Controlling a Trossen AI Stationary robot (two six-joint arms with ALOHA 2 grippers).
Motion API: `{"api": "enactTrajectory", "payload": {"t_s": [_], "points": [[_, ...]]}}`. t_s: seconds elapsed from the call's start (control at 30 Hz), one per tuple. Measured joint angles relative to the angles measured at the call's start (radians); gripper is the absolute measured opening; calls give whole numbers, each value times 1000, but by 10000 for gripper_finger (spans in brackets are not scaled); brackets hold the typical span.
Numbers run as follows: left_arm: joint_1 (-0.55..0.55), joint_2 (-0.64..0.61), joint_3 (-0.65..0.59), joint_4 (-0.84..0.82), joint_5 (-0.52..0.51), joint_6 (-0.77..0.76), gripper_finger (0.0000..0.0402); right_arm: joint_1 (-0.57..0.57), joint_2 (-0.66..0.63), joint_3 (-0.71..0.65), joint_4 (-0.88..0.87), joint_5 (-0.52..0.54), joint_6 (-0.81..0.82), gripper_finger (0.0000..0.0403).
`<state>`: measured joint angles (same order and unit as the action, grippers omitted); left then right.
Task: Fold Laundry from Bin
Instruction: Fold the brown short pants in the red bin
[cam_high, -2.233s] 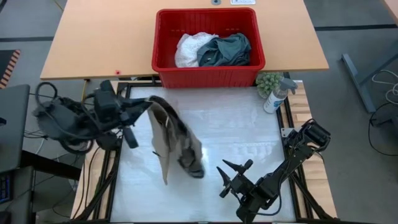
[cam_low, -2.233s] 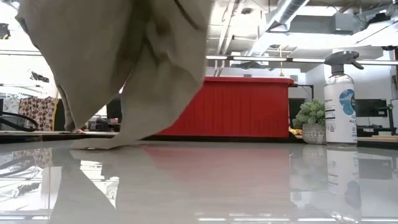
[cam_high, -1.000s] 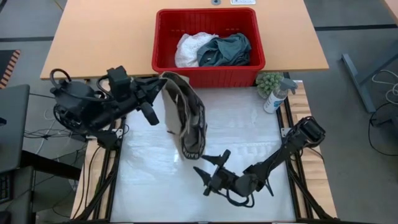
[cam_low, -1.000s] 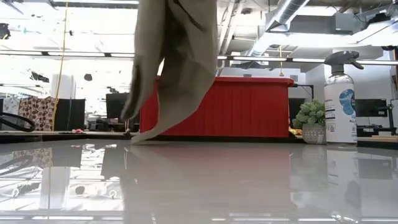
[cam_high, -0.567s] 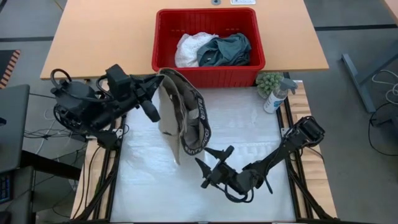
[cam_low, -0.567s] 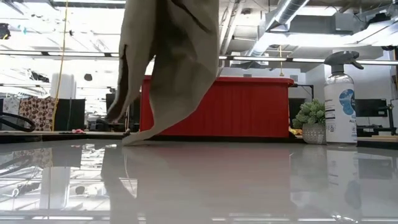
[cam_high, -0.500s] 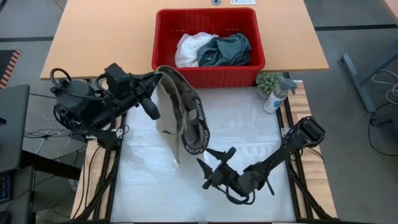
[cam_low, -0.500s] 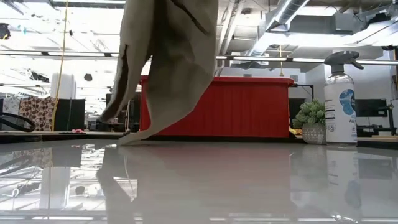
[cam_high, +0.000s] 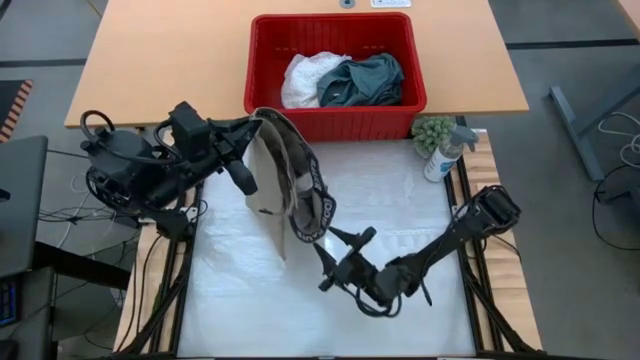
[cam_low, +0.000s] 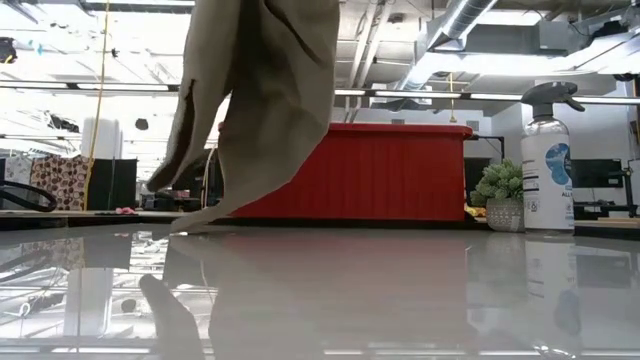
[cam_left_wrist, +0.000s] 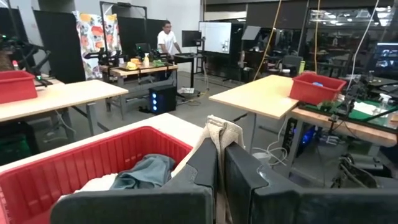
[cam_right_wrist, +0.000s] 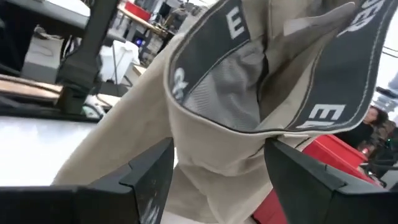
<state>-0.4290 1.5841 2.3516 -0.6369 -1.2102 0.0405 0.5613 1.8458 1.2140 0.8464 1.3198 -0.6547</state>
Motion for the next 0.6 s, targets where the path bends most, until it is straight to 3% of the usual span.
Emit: {"api": "enactTrajectory", "payload": {"t_s": [0.23,0.33,0.43,0.6], "points": [[0,5,0,-3,6,1,0,-51,0,0,29,-21,1,273],[0,5,0,-3,28,1,0,-63,0,0,38,-38,3,251],[0,5,0,-3,28,1,0,-75,0,0,50,-38,3,195],[0,5,0,-6,28,1,0,-86,0,0,52,-38,2,44]]}}
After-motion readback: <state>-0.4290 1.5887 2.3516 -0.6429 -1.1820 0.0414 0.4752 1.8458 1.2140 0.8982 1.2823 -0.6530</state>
